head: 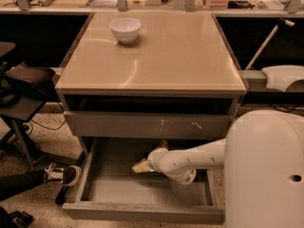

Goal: Pick green can from middle drawer and place on counter

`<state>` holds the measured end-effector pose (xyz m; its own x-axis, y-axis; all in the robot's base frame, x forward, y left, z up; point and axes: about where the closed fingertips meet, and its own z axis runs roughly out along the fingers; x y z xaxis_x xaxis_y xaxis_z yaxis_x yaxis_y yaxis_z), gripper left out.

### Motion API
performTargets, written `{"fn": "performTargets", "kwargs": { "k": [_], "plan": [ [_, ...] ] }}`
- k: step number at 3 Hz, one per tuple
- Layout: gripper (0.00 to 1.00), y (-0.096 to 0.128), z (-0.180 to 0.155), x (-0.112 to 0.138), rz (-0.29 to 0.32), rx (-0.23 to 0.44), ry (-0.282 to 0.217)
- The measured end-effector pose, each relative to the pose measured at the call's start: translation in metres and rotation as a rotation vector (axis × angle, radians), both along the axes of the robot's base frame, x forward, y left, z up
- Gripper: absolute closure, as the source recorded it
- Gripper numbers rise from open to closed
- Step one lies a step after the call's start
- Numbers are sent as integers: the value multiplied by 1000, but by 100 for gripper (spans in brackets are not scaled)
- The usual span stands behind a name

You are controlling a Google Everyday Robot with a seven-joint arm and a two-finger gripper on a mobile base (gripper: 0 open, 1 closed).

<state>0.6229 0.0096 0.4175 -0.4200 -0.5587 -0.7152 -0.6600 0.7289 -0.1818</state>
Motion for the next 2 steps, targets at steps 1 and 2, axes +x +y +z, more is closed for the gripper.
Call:
{"fn": "performTargets", "kwargs": {
  "k": [1, 2],
  "plan": [
    [0, 0, 0, 0, 0, 0, 0],
    [0, -27, -18, -7, -39, 41, 72]
  ]
}}
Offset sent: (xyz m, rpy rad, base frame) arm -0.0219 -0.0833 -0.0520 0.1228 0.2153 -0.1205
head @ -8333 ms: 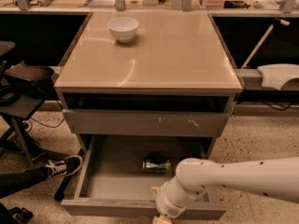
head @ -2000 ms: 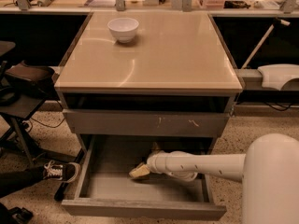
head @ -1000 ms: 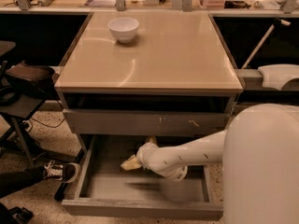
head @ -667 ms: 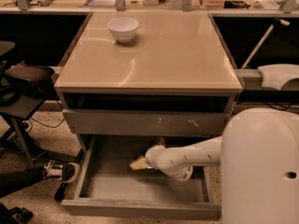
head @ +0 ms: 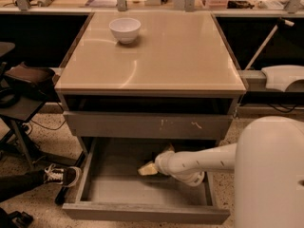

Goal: Pick green can from middle drawer and place on counter

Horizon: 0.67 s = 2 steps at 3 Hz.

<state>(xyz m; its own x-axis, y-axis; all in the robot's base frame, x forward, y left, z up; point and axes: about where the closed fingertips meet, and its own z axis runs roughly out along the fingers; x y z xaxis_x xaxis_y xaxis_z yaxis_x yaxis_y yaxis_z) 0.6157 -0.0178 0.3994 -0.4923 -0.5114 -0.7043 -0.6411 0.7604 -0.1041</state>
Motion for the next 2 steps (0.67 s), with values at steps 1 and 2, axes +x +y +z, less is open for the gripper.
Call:
{"fn": "performTargets", "kwargs": {
  "k": [1, 2],
  "plan": [
    [0, -45, -44, -39, -76, 85, 110],
    [0, -85, -50, -52, -145, 94, 123]
  ]
}}
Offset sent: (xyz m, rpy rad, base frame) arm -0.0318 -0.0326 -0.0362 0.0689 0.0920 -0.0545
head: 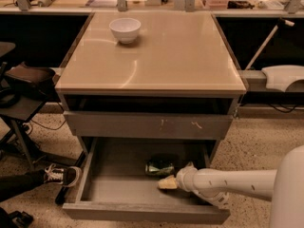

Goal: Pick green can from middle drawer and place on counter

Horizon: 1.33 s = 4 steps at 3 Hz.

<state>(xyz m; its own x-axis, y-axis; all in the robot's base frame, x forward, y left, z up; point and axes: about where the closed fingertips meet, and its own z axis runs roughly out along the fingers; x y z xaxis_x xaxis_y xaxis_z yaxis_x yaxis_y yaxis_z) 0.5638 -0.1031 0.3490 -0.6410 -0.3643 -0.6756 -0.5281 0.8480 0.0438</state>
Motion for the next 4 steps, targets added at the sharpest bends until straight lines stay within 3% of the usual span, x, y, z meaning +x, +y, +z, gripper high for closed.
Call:
{"fn": "performTargets", "kwargs": {
  "k": [1, 2, 3, 4],
  "plan": [
    [0, 0, 0, 0, 0, 0, 0],
    [0, 8, 8, 4, 9, -14, -35],
    [0, 26, 25, 7, 48, -41, -108],
    [0, 26, 26, 8, 45, -43, -113]
  ]
}}
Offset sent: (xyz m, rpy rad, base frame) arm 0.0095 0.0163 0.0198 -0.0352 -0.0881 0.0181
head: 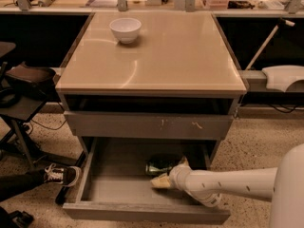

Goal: Pick green can from middle drawer and place on counter

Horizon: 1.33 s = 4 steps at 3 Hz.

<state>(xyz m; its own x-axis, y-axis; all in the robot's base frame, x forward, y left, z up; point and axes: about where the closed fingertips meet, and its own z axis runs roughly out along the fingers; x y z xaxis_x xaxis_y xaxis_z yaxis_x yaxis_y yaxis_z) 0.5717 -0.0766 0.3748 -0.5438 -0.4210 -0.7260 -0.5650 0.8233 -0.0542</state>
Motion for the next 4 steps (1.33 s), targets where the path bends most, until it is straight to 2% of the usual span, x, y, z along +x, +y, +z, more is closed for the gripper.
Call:
{"fn": "performTargets", "kwargs": {
  "k": [1, 2, 3, 4],
  "plan": [
    [0, 6, -8, 6, 16, 20, 13],
    [0, 19, -28, 19, 57, 39, 52],
    [19, 22, -27, 23, 63, 47, 54],
    [42, 22, -27, 23, 63, 47, 55]
  ]
}}
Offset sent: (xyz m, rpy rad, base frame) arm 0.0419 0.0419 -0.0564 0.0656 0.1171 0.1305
